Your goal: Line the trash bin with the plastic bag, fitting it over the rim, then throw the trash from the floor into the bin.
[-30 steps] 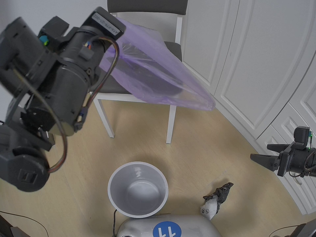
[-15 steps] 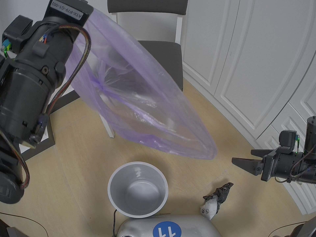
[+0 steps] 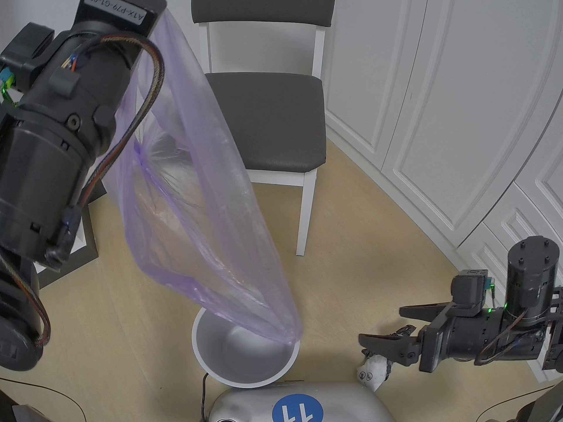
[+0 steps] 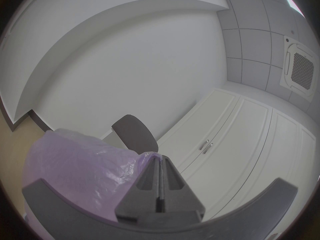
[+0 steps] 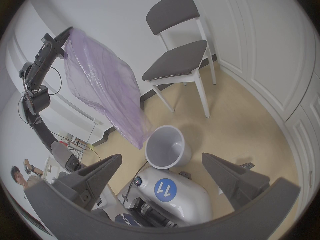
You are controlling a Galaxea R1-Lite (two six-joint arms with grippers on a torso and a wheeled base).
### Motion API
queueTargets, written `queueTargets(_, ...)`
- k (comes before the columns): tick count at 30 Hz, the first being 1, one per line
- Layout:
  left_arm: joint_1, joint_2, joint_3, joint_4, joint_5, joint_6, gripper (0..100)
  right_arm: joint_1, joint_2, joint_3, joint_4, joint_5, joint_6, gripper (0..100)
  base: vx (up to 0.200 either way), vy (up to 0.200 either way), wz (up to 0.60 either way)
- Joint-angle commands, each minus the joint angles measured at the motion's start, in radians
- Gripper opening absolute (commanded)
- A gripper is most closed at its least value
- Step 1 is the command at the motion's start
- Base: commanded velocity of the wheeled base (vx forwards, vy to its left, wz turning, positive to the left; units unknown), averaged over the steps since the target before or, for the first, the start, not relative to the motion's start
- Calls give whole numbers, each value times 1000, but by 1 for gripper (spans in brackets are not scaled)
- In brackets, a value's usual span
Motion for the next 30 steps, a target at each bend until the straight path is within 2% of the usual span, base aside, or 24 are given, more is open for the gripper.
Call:
queueTargets(1, -27, 18, -12, -13, 1, 4, 0, 83, 172, 21, -127, -20, 32, 100, 0, 0, 0)
queueTargets(5, -36, 13, -15, -13, -3, 9, 0, 189, 365, 10, -298, -126, 30, 100, 0, 0, 0)
queueTargets(6, -36, 13, -15, -13, -3, 9, 0, 191, 371, 9, -304, -129, 30, 100, 0, 0, 0)
queueTargets(7, -49, 10, -21, -15, -4, 12, 0, 221, 430, 0, -379, -166, 33, 100, 0, 0, 0)
queueTargets(11, -59, 4, -27, -15, -3, 14, 0, 241, 466, 10, -506, -252, 33, 100, 0, 0, 0)
queueTargets(15, -59, 4, -32, -15, -4, 12, 0, 258, 434, 24, -503, -255, 33, 100, 0, 0, 0)
queueTargets(17, -59, 4, -29, -23, -6, 12, 0, 298, 443, 24, -506, -263, 35, 100, 0, 0, 0)
queueTargets(22, -59, 7, -29, -27, -6, 12, 0, 306, 474, 9, -519, -269, 48, 100, 0, 0, 0)
queueTargets(25, -59, 10, -29, -27, -6, 12, 0, 290, 466, -37, -512, -310, 79, 100, 0, 0, 0)
queueTargets(26, -59, 10, -29, -27, -6, 12, 0, 283, 457, -62, -508, -343, 88, 100, 0, 0, 0)
queueTargets(30, -59, 13, -27, -27, -6, 12, 0, 277, 451, -94, -509, -375, 93, 100, 0, 0, 0)
